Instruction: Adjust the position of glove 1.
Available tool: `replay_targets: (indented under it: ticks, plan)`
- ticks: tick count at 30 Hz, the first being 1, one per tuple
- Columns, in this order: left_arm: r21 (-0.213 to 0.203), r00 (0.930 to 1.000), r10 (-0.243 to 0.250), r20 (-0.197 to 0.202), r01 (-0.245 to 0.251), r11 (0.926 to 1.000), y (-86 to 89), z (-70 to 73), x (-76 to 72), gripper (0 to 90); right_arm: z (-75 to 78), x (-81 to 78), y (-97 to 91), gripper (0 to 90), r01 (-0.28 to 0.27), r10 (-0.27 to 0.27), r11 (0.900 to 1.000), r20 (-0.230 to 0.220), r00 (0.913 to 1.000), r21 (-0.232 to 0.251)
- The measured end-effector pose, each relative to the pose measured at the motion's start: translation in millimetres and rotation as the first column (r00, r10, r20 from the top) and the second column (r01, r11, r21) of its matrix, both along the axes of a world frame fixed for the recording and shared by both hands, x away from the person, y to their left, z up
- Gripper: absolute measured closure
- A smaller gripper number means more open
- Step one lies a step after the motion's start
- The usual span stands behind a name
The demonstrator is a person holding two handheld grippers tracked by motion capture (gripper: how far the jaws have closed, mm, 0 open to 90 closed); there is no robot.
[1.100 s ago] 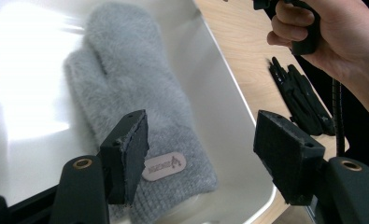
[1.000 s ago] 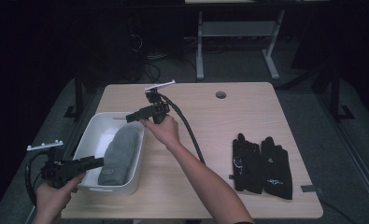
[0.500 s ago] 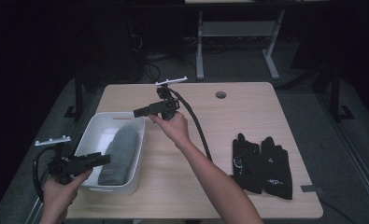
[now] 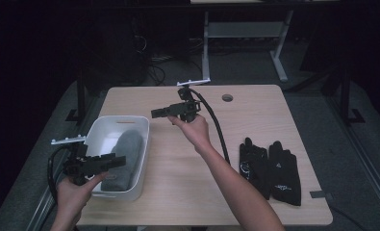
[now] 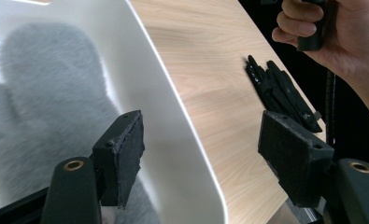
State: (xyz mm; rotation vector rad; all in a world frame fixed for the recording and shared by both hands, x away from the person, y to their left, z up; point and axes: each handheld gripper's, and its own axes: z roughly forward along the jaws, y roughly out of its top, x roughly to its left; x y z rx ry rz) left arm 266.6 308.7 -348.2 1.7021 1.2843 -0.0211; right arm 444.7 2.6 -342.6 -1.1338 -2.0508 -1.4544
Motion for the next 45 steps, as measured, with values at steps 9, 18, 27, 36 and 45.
replay_targets:
  ticks: [9,18,27,36,45]
  plan:
    - [0.006,0.9992,-0.039,0.011,0.039,0.9992,-25.1,3.4,7.3,28.9,4.1,-3.4,-31.0,38.3,0.028,-0.028,0.9996,0.005,0.9996,0.001]
    - [0.01,0.9983,-0.058,0.007,0.058,0.9983,-41.5,1.4,13.3,28.0,8.7,-7.5,-57.1,38.0,0.06,-0.06,0.9982,0.013,0.9981,-0.004]
    - [0.003,0.9971,-0.076,0.011,0.076,0.9971,-54.7,2.5,14.8,27.8,7.5,-10.4,-76.1,37.8,0.087,-0.087,0.9961,0.012,0.9961,-0.01]
    - [0.009,0.9952,-0.096,0.019,0.096,0.9953,-65.2,4.6,15.4,27.5,7.3,-16.9,-93.4,37.5,0.106,-0.106,0.9942,0.012,0.9943,-0.015]
    - [0.02,0.9919,-0.125,0.019,0.125,0.992,-75.3,5.0,18.1,27.3,-0.5,-19.7,-116.3,37.1,0.142,-0.142,0.9896,-0.001,0.9898,-0.022]
